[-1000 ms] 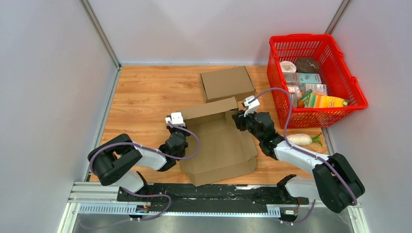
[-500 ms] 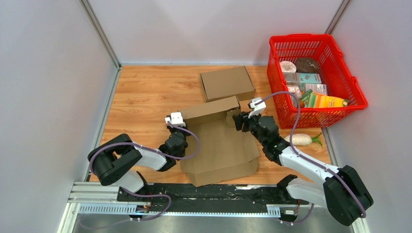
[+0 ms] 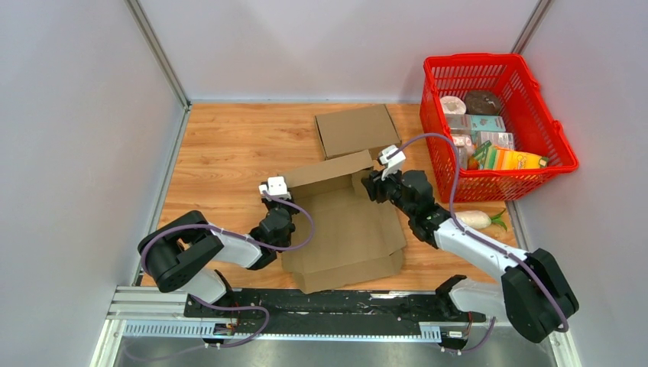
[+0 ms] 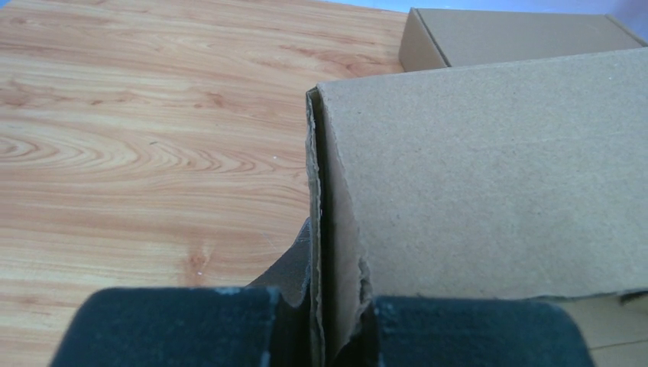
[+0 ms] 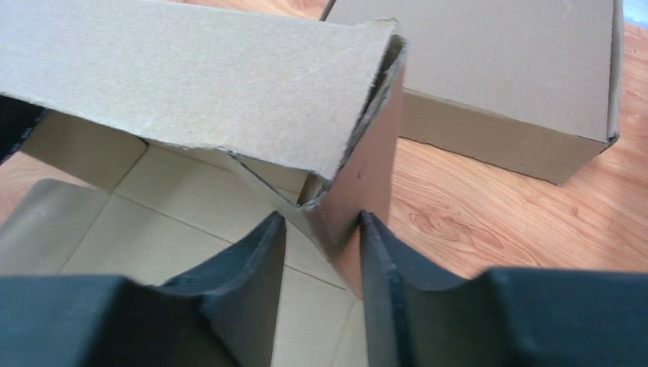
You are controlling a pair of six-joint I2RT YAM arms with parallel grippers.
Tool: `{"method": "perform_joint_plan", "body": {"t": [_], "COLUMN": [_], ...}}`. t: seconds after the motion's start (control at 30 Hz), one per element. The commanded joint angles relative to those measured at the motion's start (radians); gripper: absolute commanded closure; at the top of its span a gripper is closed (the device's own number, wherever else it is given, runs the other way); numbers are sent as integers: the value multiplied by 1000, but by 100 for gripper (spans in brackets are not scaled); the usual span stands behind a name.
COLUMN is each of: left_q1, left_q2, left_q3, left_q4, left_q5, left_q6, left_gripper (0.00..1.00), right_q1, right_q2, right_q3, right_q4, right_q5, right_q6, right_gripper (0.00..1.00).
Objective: Fold the paper box
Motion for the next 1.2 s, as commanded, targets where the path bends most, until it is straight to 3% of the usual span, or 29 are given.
{"method": "perform_joint_plan", "body": {"t": [0.0, 0.1, 0.27, 0.4, 0.53, 0.63, 0.73, 0.8, 0.87, 0.97, 1.17], "left_q1": [-10, -10, -8, -10, -10, -10, -10, -8, -10, -10, -10], "left_q2": [-16, -17, -16, -17, -20, -23, -26, -26, -29, -34, -46], "left_q3": [19, 21, 23, 21, 21, 16, 16, 16, 15, 22, 21], "left_q4": [33, 31, 30, 28, 27, 27, 28, 28, 25, 7, -15], "left_q5": [51, 50, 48, 50, 50, 51, 50, 47, 47, 48, 19], "left_q6": [-15, -15, -15, -18, -16, -19, -21, -19, -21, -22, -33], "left_gripper": [100, 100, 100, 100, 100, 100, 100, 100, 100, 100, 100], "right_q1": [4, 15, 17, 1, -12, -11, 15, 79, 121, 188, 227], "right_q2": [56, 65, -34, -73, 10, 86, 168, 206, 269, 366, 426], "right_q3": [70, 72, -19, -60, -46, -31, -37, -65, -77, -51, -54], "right_q4": [70, 63, 49, 61, 132, 204, 307, 400, 484, 520, 571], "right_q5": [-36, 51, 298, 256, 178, 153, 244, 396, 647, 900, 968], "right_q6": [40, 76, 164, 126, 83, 86, 110, 106, 138, 165, 124], "right_gripper": [67, 74, 45, 33, 35, 41, 58, 79, 100, 100, 100]}}
